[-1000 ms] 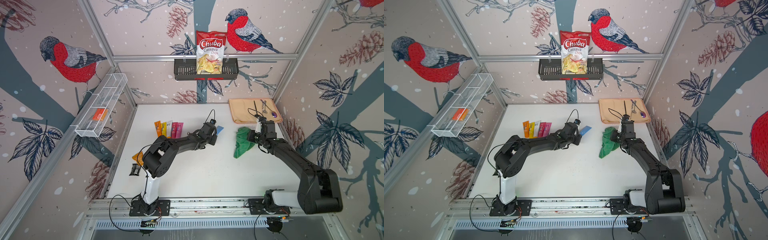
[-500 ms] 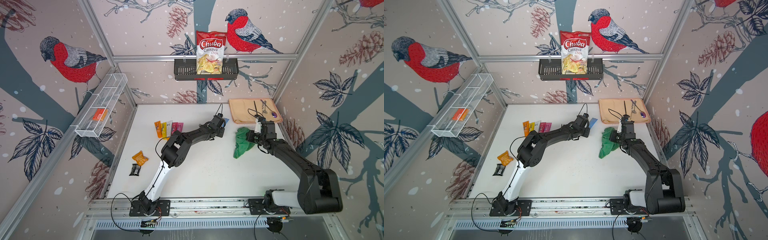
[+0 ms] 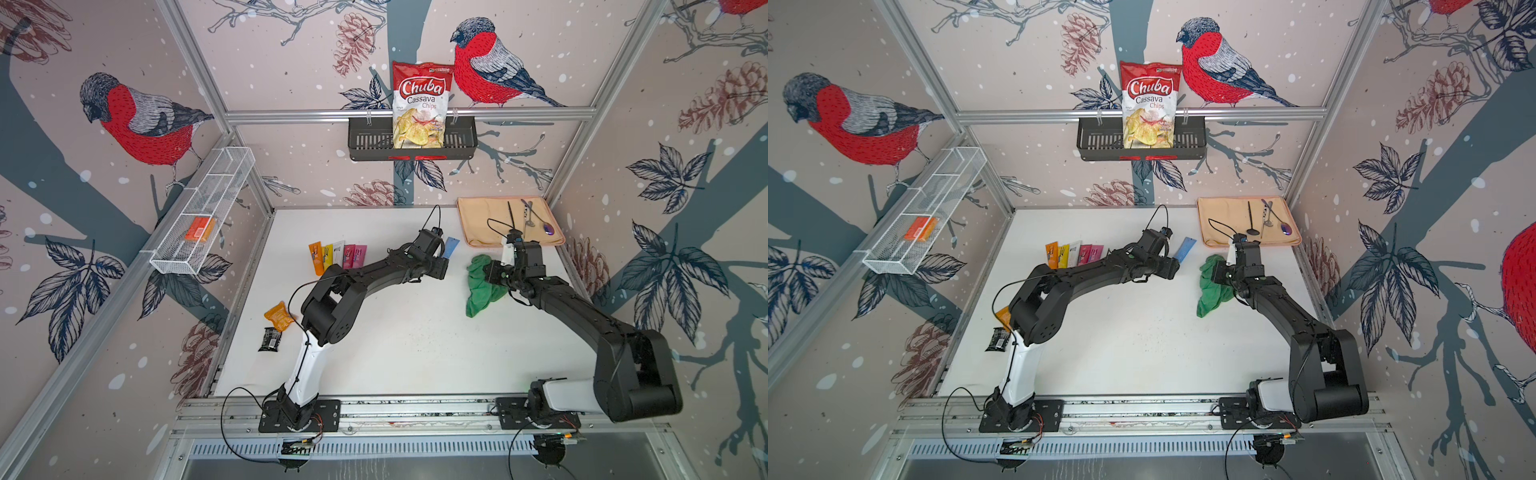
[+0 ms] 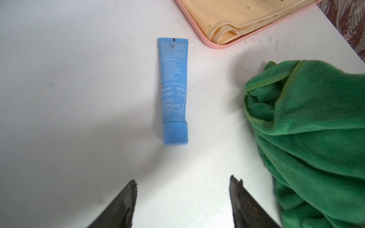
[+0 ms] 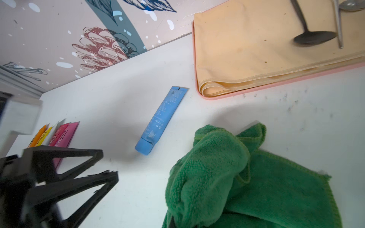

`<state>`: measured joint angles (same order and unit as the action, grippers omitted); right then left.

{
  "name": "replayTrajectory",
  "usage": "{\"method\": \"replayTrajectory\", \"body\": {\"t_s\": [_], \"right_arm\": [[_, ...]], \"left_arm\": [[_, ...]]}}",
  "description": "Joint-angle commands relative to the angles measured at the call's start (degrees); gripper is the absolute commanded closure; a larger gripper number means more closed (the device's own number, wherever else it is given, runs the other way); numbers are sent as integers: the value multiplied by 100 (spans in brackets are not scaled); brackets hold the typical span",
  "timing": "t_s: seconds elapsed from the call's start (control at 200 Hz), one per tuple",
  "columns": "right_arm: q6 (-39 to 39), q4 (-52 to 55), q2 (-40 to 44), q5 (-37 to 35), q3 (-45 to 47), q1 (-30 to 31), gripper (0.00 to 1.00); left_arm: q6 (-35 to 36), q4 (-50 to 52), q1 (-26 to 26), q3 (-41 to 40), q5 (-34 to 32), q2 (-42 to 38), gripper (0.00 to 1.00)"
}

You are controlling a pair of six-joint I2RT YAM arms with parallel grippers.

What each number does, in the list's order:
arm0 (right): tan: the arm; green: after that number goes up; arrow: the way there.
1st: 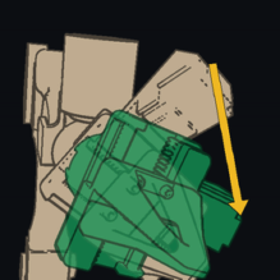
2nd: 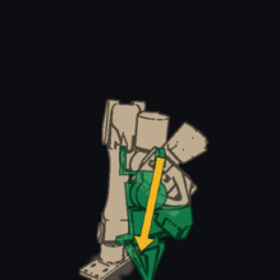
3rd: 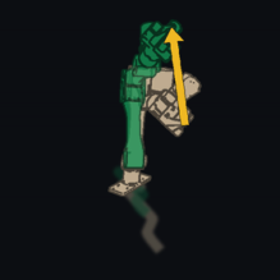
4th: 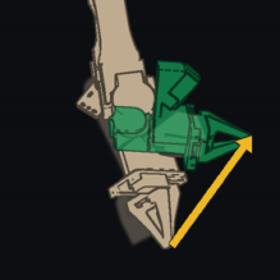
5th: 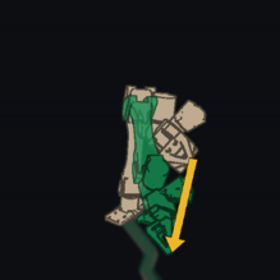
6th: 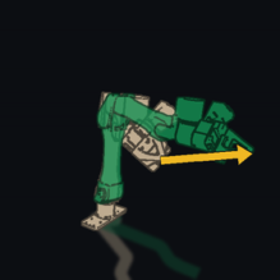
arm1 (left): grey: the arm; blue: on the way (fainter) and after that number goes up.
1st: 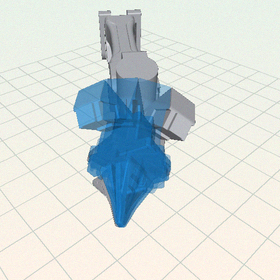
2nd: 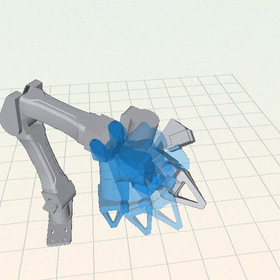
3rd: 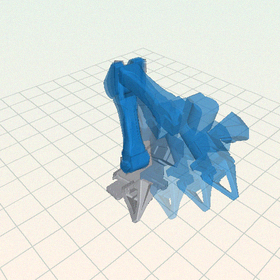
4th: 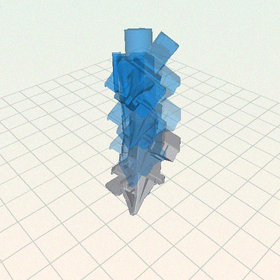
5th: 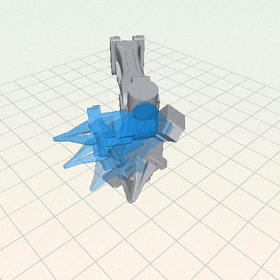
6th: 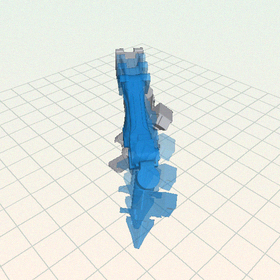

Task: Wipe the surface of the toothpaste tube
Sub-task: Place the toothpaste at the center of the board, then move the toothpaste to the center of the board.

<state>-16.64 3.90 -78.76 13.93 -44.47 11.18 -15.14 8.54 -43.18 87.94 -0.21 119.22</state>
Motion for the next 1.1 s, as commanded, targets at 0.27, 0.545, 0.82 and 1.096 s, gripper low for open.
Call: {"method": "replayTrajectory", "body": {"t_s": [0.27,0.545,0.82,1.096], "right_arm": [[83,-134,-371,29,-255,700,100],[101,-153,-484,33,-266,789,100],[105,-144,-494,15,-269,805,99],[111,-136,-569,9,-298,851,99]], "left_arm": [[-59,226,703,-1890,-1253,-1465,39],[-20,455,1406,-1802,-1509,-1386,47],[-2,770,1745,-1815,-1986,-1397,47],[43,720,1954,-1932,-1775,-1264,50]]}}
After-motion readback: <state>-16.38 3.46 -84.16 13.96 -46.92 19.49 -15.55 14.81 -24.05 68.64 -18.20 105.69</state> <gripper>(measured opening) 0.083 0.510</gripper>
